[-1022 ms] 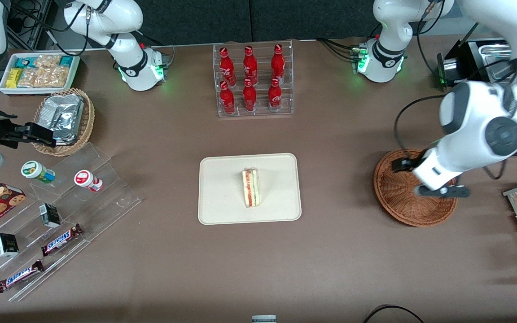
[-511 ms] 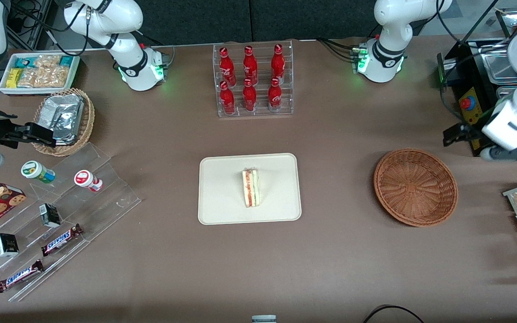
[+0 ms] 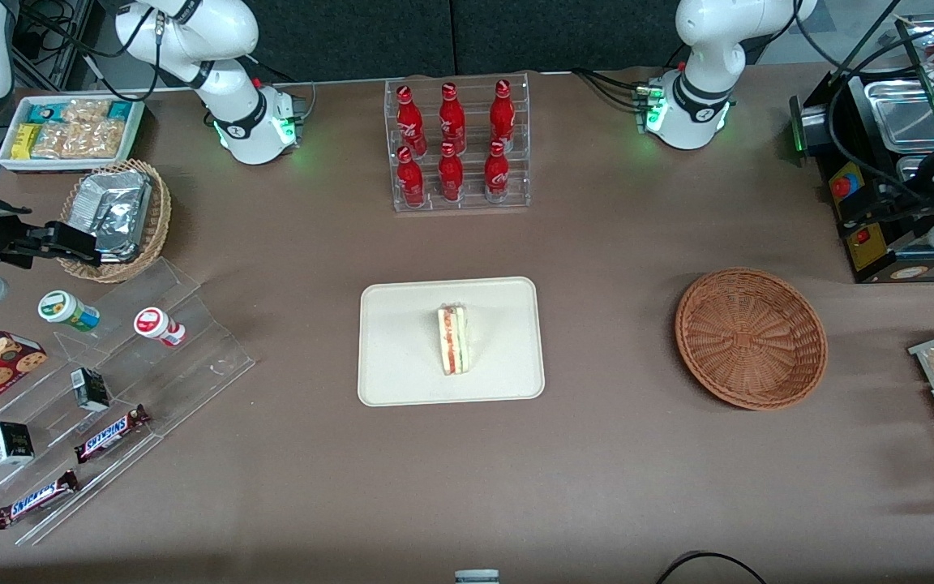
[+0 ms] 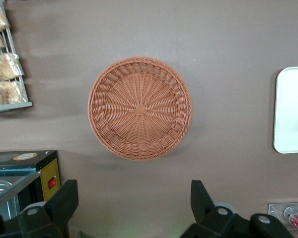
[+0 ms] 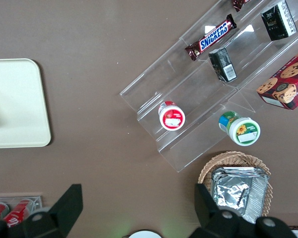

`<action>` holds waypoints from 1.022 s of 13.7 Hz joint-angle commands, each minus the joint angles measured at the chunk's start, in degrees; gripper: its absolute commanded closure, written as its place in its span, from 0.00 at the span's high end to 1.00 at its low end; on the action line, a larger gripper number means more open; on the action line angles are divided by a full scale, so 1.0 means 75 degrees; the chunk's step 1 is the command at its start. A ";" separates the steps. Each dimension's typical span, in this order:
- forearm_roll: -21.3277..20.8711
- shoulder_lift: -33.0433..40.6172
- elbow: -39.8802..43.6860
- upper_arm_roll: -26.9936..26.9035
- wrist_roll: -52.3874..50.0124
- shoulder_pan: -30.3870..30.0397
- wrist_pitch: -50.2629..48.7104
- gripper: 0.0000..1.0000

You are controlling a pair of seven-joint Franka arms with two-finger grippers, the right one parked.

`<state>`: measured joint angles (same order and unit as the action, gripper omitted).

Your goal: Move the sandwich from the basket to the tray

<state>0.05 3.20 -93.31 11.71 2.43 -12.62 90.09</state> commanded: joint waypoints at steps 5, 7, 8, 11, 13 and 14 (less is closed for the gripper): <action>-0.0077 -0.0063 0.0512 -0.0946 -0.0558 0.1337 -0.0234 1.00; -0.0066 -0.0064 0.0524 -0.1827 -0.0547 0.2149 -0.0234 1.00; -0.0065 -0.0052 0.0512 -0.1830 -0.0546 0.2151 -0.0234 1.00; -0.0065 -0.0052 0.0501 -0.1819 -0.0546 0.2151 -0.0246 1.00; -0.0065 -0.0064 0.0489 -0.1818 -0.0546 0.2151 -0.0281 1.00; -0.0065 -0.0064 0.0500 -0.1818 -0.0546 0.2151 -0.0281 1.00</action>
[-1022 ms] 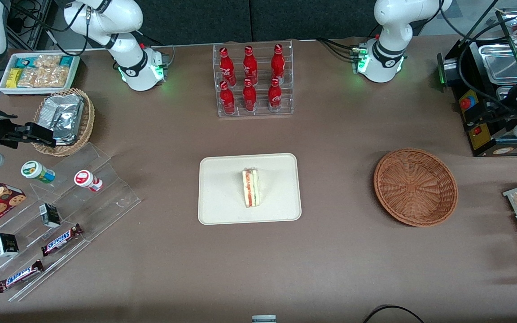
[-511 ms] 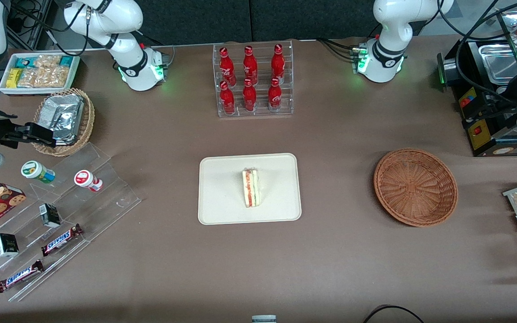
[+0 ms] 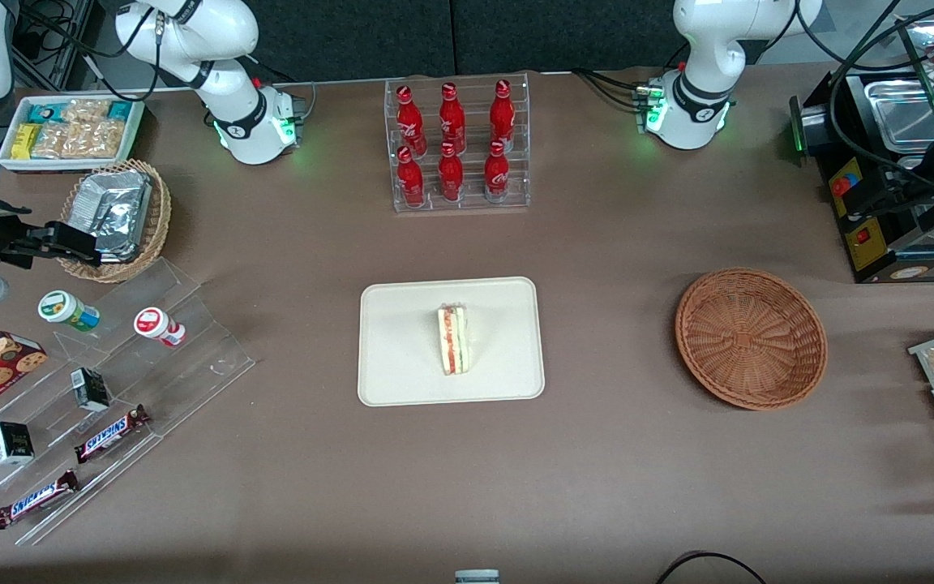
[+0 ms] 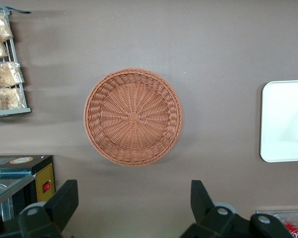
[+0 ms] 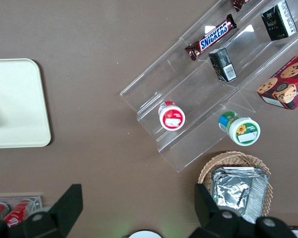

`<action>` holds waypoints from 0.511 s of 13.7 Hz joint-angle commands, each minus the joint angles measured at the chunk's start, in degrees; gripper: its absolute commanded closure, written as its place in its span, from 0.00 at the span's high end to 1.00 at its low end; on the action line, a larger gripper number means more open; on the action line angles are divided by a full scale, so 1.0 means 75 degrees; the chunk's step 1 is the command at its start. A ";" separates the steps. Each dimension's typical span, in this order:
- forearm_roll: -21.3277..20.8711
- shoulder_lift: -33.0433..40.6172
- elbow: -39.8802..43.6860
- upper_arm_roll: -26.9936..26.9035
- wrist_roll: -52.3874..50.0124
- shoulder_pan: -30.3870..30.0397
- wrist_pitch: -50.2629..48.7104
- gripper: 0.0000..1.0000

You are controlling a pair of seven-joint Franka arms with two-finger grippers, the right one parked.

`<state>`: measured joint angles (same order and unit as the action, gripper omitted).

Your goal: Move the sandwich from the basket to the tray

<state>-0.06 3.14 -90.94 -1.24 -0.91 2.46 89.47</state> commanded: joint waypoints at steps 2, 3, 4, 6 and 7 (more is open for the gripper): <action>-0.0051 -0.0020 0.0183 -0.0127 -0.0043 0.0130 -0.0222 1.00; -0.0051 -0.0032 0.0207 -0.0127 -0.0019 0.0141 -0.0362 1.00; -0.0062 -0.0032 0.0300 -0.0115 -0.0019 0.0141 -0.0444 1.00; -0.0039 -0.0043 0.0406 -0.0104 -0.0019 0.0141 -0.0609 1.00; -0.0027 -0.0067 0.0510 -0.0092 -0.0019 0.0153 -0.0609 1.00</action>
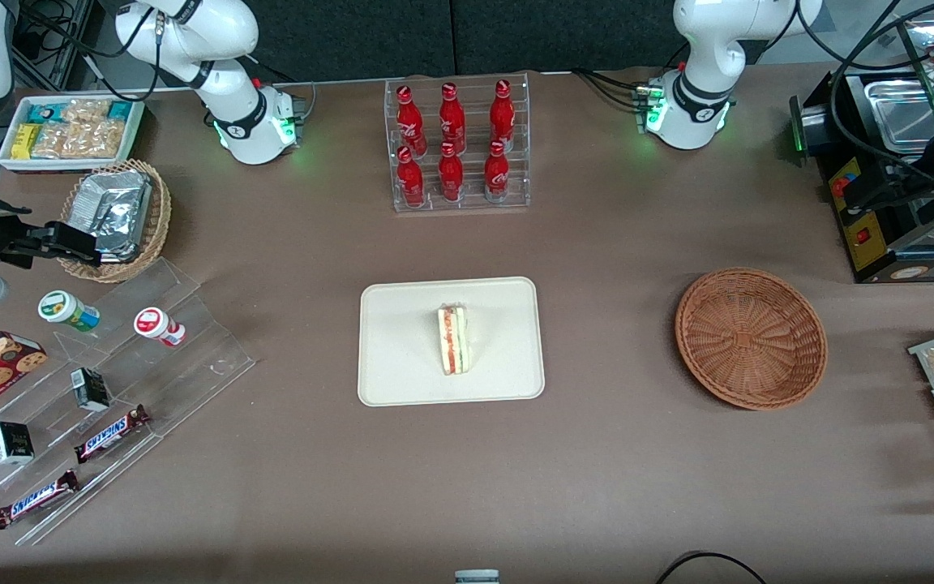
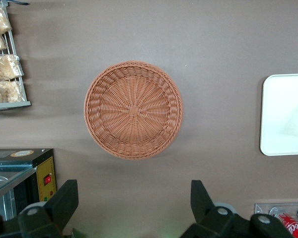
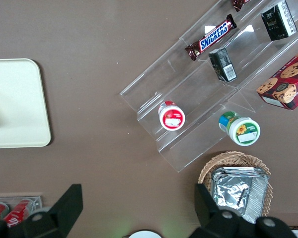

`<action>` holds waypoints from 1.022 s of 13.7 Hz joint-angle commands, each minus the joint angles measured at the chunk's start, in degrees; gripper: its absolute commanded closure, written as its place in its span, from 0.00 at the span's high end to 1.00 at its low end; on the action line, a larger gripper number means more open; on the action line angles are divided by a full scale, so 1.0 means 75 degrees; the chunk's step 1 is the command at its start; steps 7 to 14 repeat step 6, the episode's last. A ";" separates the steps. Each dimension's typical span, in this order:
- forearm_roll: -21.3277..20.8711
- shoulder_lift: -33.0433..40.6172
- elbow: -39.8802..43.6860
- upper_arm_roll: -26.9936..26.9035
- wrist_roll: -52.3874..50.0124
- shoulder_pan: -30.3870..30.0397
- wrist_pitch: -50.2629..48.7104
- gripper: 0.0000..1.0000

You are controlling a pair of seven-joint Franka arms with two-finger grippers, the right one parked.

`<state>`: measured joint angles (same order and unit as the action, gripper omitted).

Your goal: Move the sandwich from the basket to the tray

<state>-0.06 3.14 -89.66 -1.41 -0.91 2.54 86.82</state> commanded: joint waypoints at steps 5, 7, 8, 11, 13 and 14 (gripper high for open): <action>-0.0027 -0.0138 0.0341 -0.0046 -0.0008 0.0188 -0.0268 1.00; -0.0027 -0.0138 0.0341 -0.0046 -0.0008 0.0188 -0.0268 1.00; -0.0027 -0.0138 0.0341 -0.0046 -0.0008 0.0188 -0.0268 1.00; -0.0027 -0.0138 0.0341 -0.0046 -0.0008 0.0188 -0.0268 1.00; -0.0027 -0.0138 0.0341 -0.0046 -0.0008 0.0188 -0.0268 1.00; -0.0027 -0.0138 0.0341 -0.0046 -0.0008 0.0188 -0.0268 1.00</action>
